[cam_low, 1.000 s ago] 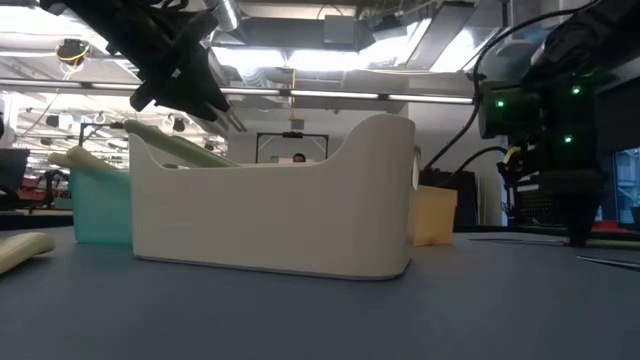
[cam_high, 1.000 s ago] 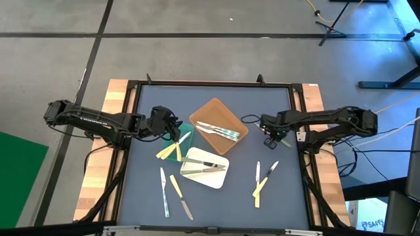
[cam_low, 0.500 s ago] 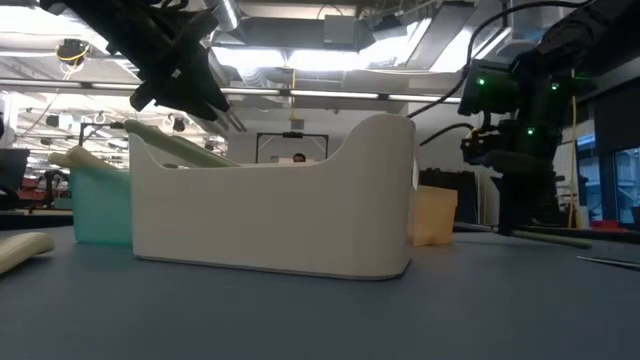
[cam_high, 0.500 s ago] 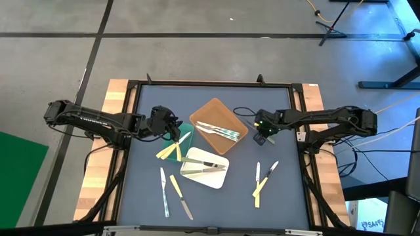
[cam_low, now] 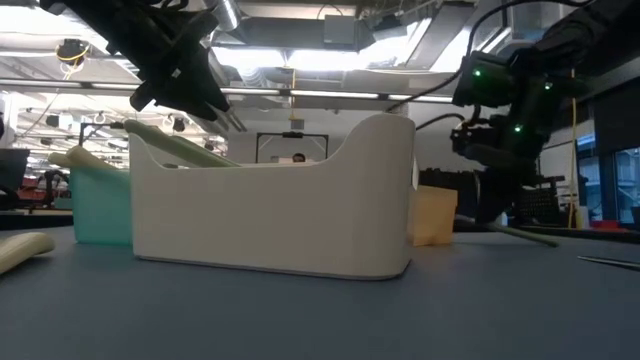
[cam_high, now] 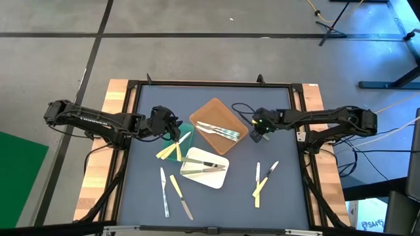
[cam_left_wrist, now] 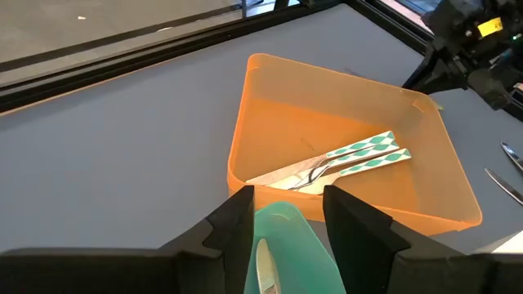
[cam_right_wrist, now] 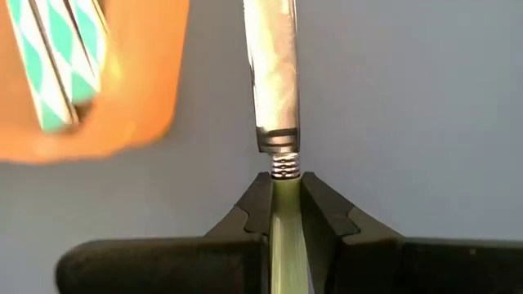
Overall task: Sort silverware by color (type)
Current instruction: Put the green table knife into the white bin
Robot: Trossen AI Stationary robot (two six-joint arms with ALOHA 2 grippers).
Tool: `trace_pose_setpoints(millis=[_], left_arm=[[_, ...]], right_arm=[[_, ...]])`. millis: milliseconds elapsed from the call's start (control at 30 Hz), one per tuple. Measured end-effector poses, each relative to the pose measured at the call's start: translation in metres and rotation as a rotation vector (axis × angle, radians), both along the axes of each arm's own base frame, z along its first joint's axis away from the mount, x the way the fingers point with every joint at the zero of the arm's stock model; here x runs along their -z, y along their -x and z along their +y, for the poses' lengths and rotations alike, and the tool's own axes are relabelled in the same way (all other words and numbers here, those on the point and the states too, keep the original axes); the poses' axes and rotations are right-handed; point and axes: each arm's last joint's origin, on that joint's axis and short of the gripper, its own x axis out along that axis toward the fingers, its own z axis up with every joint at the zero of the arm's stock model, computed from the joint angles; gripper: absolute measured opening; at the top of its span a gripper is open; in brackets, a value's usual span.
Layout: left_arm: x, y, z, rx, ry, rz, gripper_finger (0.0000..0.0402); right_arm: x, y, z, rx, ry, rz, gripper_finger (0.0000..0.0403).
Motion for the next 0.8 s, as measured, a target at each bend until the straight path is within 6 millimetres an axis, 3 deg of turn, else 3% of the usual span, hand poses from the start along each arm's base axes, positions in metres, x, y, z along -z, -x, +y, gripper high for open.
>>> trace_pose_setpoints(millis=[800], left_arm=[[0.0,0.0,0.0,0.0,0.0,-0.001,0.0141]], right_arm=[[-0.019,-0.022,-0.013,0.076,0.287,-0.241,0.003]])
